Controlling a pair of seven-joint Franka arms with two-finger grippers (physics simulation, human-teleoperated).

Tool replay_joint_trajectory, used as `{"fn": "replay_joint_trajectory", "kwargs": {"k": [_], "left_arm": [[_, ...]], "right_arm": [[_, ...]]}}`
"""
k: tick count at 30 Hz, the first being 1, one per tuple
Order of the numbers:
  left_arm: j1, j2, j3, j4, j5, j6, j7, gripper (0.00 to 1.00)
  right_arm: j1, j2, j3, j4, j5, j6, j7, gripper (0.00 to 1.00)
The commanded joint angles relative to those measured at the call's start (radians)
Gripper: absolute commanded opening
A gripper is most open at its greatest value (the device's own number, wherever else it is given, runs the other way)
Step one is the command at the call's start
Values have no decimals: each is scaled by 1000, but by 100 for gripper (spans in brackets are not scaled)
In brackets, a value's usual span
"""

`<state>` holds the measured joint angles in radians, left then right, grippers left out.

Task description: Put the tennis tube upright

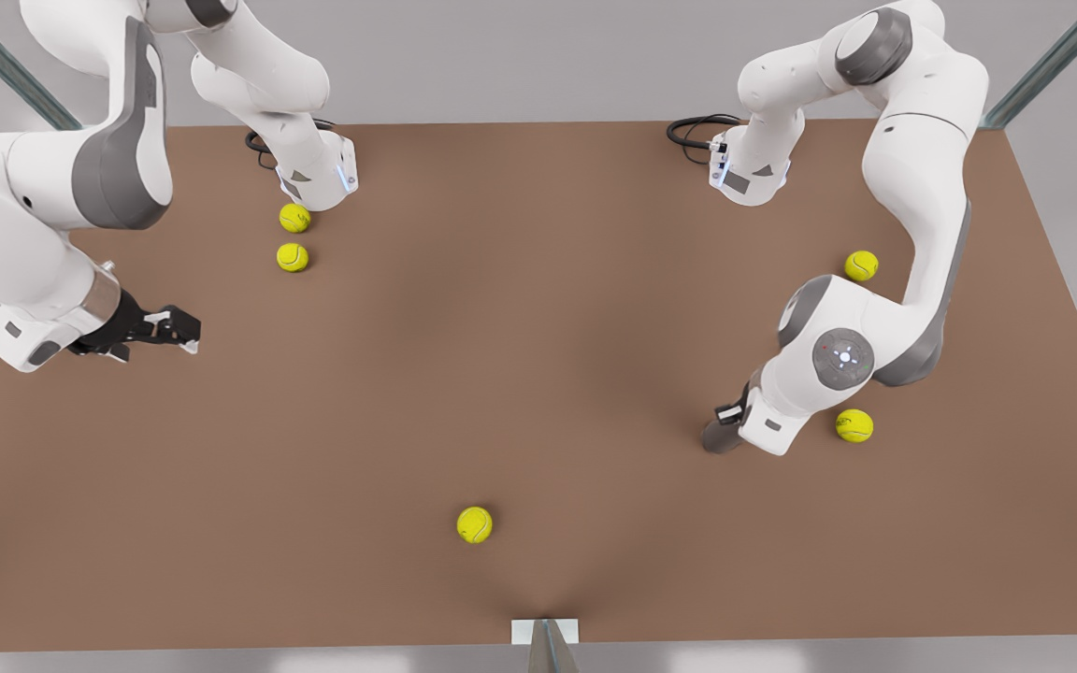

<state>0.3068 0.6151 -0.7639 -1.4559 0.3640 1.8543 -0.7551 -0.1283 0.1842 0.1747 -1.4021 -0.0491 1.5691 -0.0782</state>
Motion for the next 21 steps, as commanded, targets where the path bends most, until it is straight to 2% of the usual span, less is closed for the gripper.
{"fn": "replay_joint_trajectory", "kwargs": {"k": [1,2,3,4,15,16,18,21], "left_arm": [[-2,0,0,2,-13,0,2,22],[-2,3,0,3,-13,-3,2,38],[0,3,0,3,-14,-3,2,61],[0,3,0,3,-14,-3,3,100],[-3,-6,-11,12,-50,-20,-4,100],[0,-28,-40,41,-46,-79,-6,100],[8,-77,-140,324,-39,-487,7,100],[21,-115,-144,322,-36,-494,20,100]], "right_arm": [[1,0,0,2,0,0,0,100],[1,1,0,0,0,0,0,100],[1,1,0,-2,0,-1,0,100],[4,3,0,0,0,0,0,100],[9,3,0,-3,0,-1,2,100],[9,3,0,-3,0,-1,2,100],[9,3,2,-5,0,-3,2,100],[12,5,2,-5,0,-3,2,100]]}}
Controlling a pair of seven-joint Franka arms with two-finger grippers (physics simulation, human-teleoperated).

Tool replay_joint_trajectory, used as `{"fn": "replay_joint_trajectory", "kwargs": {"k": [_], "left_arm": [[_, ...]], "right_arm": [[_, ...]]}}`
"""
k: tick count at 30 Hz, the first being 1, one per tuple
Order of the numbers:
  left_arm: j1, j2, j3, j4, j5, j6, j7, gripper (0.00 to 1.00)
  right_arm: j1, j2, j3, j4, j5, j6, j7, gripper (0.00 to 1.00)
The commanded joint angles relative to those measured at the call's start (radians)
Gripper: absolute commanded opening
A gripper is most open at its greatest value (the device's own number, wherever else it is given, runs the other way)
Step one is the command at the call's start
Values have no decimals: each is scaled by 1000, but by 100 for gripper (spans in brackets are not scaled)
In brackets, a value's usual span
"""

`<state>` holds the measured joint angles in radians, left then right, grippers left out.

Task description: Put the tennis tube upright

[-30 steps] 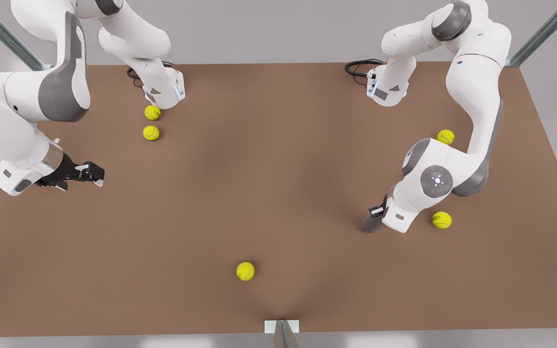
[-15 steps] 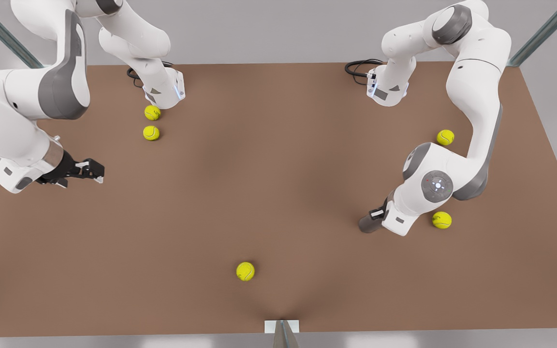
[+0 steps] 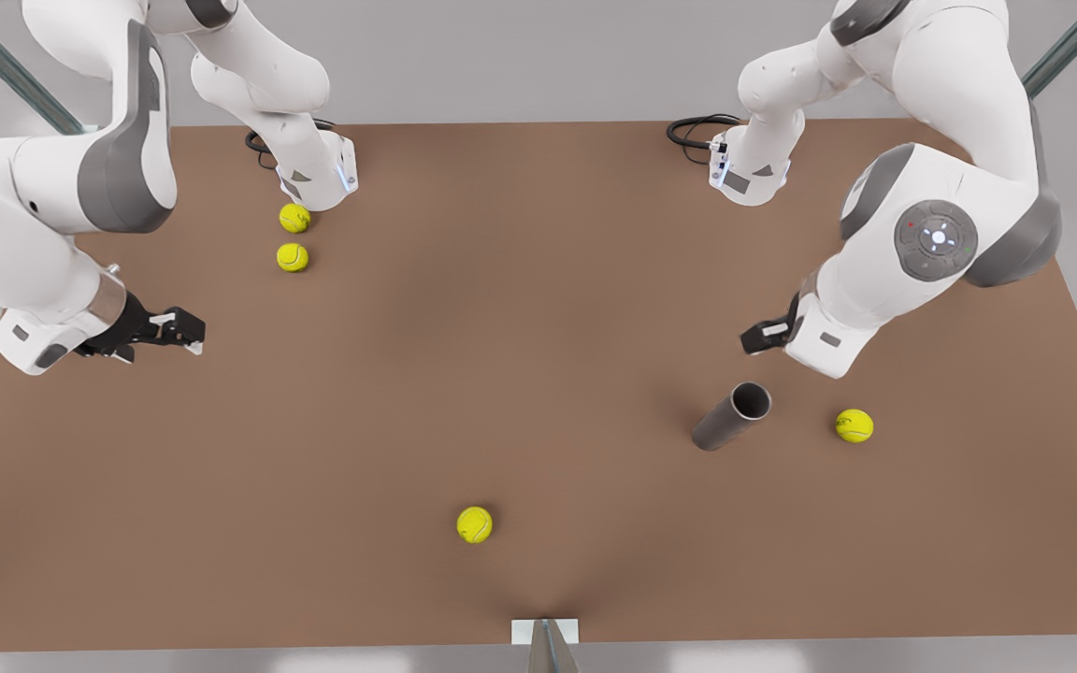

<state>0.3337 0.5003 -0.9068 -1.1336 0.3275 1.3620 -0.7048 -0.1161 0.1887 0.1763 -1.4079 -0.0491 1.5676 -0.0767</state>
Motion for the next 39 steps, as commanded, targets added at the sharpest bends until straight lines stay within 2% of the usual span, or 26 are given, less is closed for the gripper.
{"fn": "replay_joint_trajectory", "kwargs": {"k": [1,2,3,4,5,6,16,19,31,32,34,39], "left_arm": [[1,0,5,0,22,0,52,100],[-13,-13,19,-5,160,-49,175,100],[-256,-64,426,90,-32,-161,421,100],[-364,-187,773,5,-356,-144,479,100],[-347,-477,772,-424,-350,188,485,100],[-344,-502,772,-479,-349,218,498,100],[-344,-485,770,-485,-321,192,499,100],[-344,-575,770,-658,-323,316,492,100],[-344,-597,769,-680,-323,315,492,100],[-352,-586,769,-666,-323,310,496,100],[-361,-387,769,-416,-318,235,525,100],[-360,-364,770,-396,-317,227,527,100]], "right_arm": [[-1,0,0,0,0,-1,0,100],[-1,0,0,1,0,0,0,100],[-1,1,-1,0,0,0,0,100],[-1,1,0,1,0,0,0,100],[1,3,0,0,0,0,0,100],[-1,3,0,0,0,0,2,100],[1,6,0,0,0,2,2,100],[1,8,0,0,0,2,0,100],[15,24,0,0,-2,3,3,100],[15,24,0,0,-2,3,3,100],[15,24,0,0,-2,5,3,100],[15,24,0,0,-2,6,3,100]]}}
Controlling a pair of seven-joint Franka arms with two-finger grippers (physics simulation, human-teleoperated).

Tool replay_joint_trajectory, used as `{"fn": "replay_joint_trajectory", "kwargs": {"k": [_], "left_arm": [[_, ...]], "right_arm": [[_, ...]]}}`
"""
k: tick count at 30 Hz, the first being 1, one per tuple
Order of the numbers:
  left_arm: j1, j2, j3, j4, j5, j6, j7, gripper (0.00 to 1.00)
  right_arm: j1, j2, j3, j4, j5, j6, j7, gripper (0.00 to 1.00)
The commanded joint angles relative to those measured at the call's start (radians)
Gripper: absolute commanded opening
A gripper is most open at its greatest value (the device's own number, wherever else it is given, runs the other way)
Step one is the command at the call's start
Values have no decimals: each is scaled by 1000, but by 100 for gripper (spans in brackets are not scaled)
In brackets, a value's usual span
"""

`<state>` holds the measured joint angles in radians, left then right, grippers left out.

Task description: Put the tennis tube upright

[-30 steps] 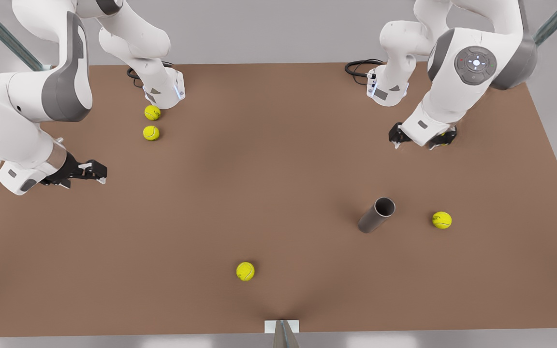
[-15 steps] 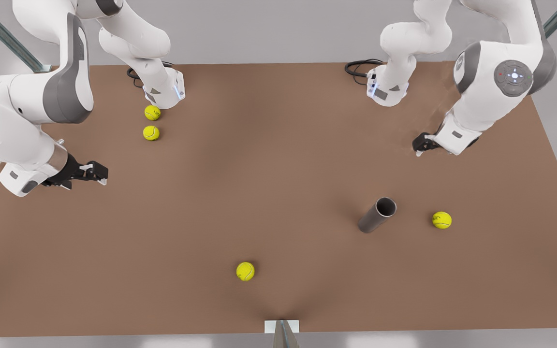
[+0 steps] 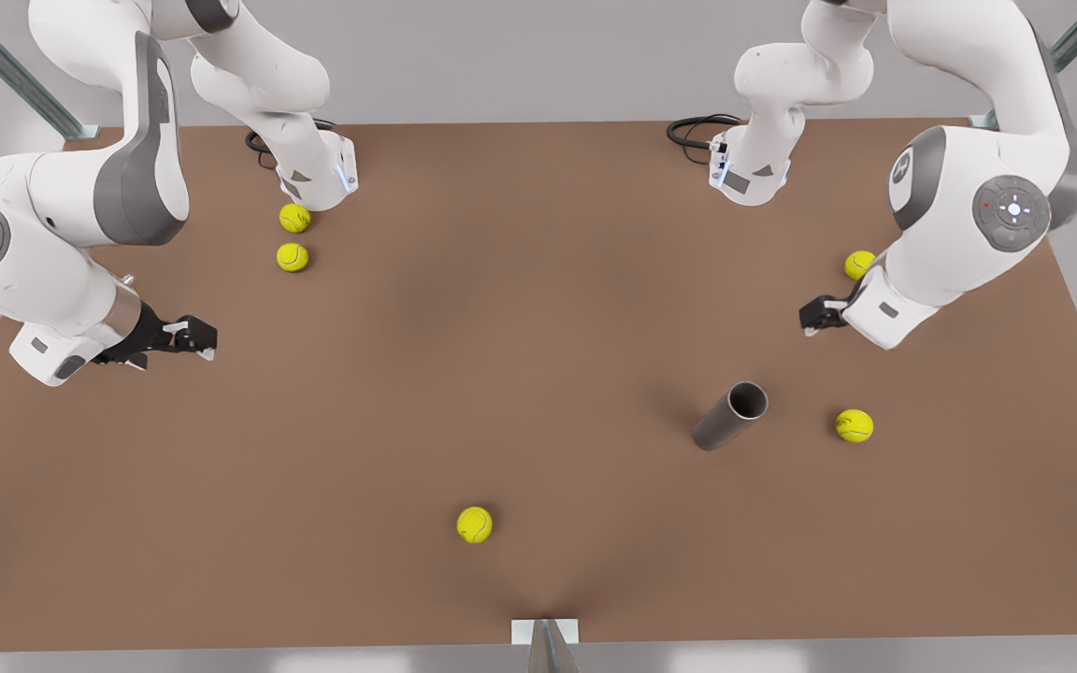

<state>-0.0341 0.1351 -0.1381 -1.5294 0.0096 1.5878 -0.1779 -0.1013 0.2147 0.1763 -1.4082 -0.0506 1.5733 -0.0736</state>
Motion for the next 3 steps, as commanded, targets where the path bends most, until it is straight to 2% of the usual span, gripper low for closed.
{"fn": "replay_joint_trajectory", "kwargs": {"k": [1,3], "left_arm": [[8,0,0,0,1,0,0,100],[10,0,0,0,1,0,0,100]], "right_arm": [[0,0,0,0,0,1,0,100],[0,0,0,0,0,-1,0,100]]}}
